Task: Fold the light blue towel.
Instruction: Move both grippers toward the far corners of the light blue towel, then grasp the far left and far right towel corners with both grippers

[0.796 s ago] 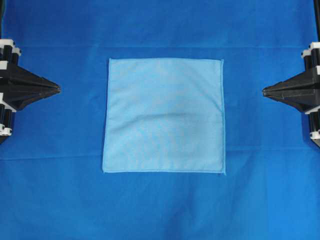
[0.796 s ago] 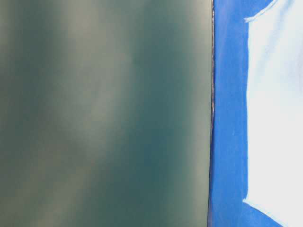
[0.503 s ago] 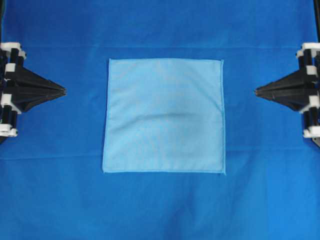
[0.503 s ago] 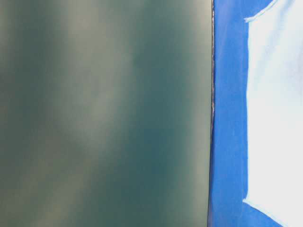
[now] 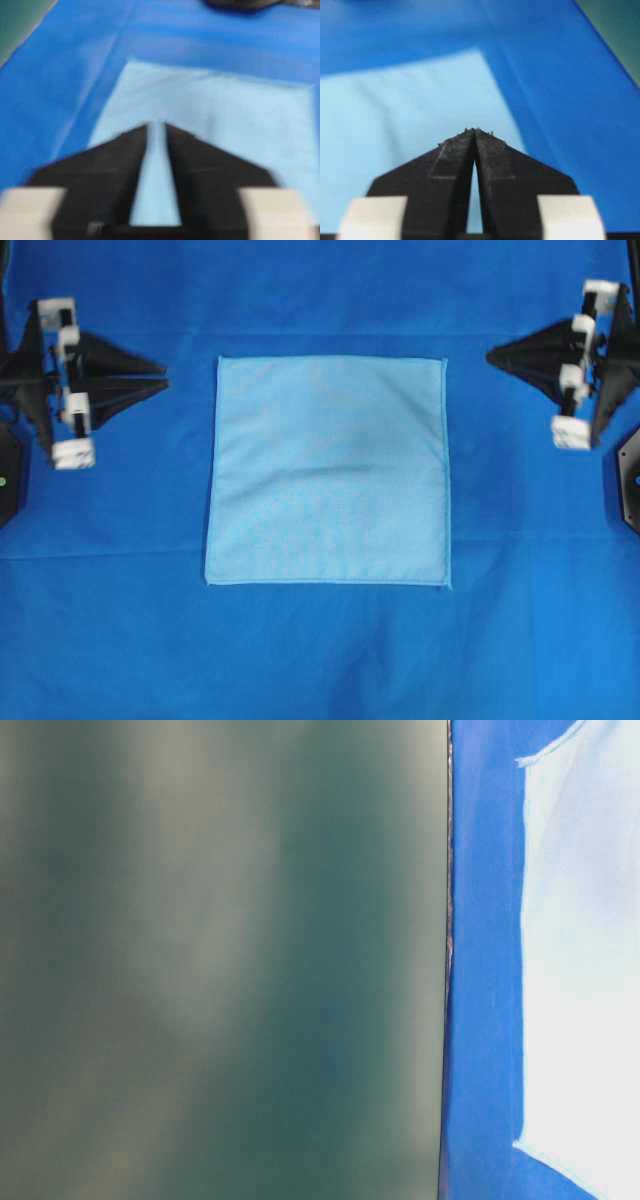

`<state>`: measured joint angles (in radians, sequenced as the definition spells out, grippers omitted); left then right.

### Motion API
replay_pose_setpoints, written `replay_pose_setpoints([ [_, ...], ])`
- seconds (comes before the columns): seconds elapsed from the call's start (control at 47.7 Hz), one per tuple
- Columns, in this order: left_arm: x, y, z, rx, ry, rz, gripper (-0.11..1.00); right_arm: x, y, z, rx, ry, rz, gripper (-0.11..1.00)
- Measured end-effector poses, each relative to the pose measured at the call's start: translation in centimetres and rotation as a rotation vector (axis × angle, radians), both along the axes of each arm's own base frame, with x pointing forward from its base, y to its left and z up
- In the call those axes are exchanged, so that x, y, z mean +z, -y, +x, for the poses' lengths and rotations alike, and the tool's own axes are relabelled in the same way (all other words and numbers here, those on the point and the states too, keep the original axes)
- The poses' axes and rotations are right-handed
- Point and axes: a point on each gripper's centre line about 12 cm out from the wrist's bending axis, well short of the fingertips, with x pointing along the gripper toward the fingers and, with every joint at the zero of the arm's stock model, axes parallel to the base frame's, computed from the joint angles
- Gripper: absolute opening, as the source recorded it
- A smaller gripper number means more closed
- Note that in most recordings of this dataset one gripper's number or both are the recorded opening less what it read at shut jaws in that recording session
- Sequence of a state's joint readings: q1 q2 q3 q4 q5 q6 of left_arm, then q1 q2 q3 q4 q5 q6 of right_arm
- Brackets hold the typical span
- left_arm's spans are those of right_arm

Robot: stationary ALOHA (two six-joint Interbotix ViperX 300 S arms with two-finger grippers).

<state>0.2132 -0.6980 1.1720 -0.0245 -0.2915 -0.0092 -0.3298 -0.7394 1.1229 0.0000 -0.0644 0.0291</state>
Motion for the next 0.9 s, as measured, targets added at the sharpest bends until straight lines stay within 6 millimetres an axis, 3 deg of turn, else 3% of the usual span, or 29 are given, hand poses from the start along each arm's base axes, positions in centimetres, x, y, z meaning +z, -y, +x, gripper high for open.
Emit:
replay_pose_setpoints([
  [0.126, -1.4, -1.6, 1.0, 0.052, -0.057, -0.012, 0.71, -1.7, 1.9, 0.5, -0.064, -0.080, 0.026, 0.58],
  [0.209, -2.8, -2.8, 1.8, 0.093, -0.100, -0.026, 0.86, -3.0, 3.2, 0.9, -0.100, -0.143, 0.036, 0.59],
  [0.314, -4.8, -4.0, 2.5, 0.122, -0.159, -0.037, 0.86, -4.4, 4.5, 1.6, -0.126, -0.207, 0.052, 0.53],
  [0.566, -9.4, -6.7, 4.5, 0.178, -0.293, -0.066, 0.85, -9.1, 6.5, 3.2, -0.141, -0.379, 0.104, 0.53],
  [0.901, -14.0, -9.3, 5.8, 0.227, -0.411, -0.097, 0.85, -13.5, 7.6, 5.0, -0.131, -0.491, 0.150, 0.53],
])
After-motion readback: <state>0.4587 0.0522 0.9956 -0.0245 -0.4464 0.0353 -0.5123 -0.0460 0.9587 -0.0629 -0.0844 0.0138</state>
